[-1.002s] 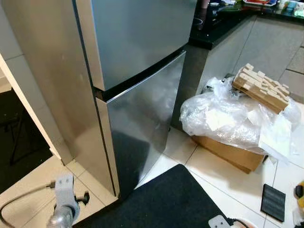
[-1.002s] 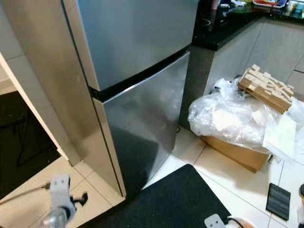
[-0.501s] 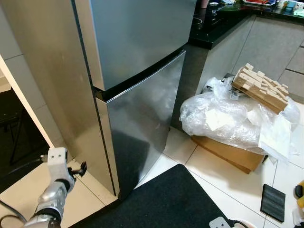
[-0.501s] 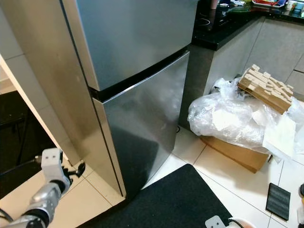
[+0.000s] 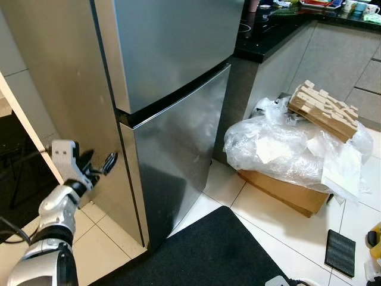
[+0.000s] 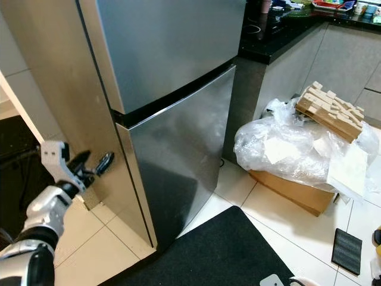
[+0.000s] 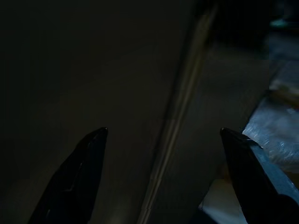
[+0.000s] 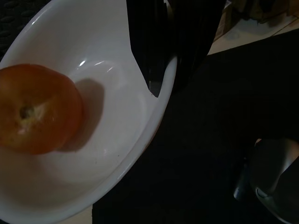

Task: Restocking fridge

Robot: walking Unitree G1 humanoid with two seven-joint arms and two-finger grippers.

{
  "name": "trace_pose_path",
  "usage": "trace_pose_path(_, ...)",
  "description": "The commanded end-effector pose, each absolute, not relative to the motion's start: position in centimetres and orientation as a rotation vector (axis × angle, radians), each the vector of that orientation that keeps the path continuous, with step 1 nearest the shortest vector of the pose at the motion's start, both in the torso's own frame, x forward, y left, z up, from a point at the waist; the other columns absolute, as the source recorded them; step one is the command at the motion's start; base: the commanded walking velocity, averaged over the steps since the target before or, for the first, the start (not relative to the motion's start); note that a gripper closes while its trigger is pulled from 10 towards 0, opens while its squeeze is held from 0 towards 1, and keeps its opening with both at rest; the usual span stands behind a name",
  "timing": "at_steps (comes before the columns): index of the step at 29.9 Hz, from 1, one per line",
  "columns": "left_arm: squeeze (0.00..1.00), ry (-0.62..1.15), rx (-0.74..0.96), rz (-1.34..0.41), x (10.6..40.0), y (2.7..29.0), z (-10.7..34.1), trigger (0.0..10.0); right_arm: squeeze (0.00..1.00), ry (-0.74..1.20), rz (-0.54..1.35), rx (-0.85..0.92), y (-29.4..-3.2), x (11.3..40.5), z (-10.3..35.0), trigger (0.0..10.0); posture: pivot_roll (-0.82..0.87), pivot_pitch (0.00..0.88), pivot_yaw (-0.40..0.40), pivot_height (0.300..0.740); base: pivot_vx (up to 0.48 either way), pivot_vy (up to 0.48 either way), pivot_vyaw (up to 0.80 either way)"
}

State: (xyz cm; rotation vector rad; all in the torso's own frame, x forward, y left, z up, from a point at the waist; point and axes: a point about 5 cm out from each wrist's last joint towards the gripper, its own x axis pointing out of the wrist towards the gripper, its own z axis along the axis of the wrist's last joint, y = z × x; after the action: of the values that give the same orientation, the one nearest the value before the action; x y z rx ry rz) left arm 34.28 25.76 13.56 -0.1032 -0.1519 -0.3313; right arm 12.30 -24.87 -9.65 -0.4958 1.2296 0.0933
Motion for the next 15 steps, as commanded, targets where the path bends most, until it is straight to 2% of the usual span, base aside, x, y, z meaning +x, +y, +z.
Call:
trace_pose_path(1, 1.00, -0.223, -0.063, -0.397, 35.0, 25.0, 15.5, 10.0, 0.00, 1.210, 0.079, -0.490, -24.7, 12.8, -9.5, 10.0, 0.05, 0.000, -0.003, 0.740, 0.000, 0.000, 0.00)
trace_pose_path(2, 1.00, -0.223, -0.063, -0.397, 35.0, 25.0, 15.5, 10.0, 0.00, 1.210, 0.079, -0.490, -24.7, 12.8, -9.5, 10.0, 0.05, 0.000, -0.003, 0.740, 0.000, 0.000, 0.00)
trace_pose_path(3, 0.02, -0.260, -0.051, -0.444, 35.3, 24.4, 16.5, 10.0, 0.00, 1.205, 0.078, -0.489, -24.7, 12.9, -9.5, 10.0, 0.05, 0.000, -0.002, 0.740, 0.000, 0.000, 0.00)
trace_pose_path(8, 0.00, -0.299, -0.023, -0.582, 35.5, 22.7, 17.9, 10.0, 0.00, 1.200, 0.076, -0.492, -24.8, 13.1, -9.4, 10.0, 0.05, 0.000, -0.001, 0.740, 0.000, 0.000, 0.00)
trace_pose_path(15, 0.00, -0.256, 0.023, -0.622, 35.7, 22.1, 17.5, 10.0, 0.00, 1.204, 0.076, -0.492, -24.9, 13.0, -9.4, 10.0, 0.04, 0.000, 0.001, 0.740, 0.000, 0.000, 0.00)
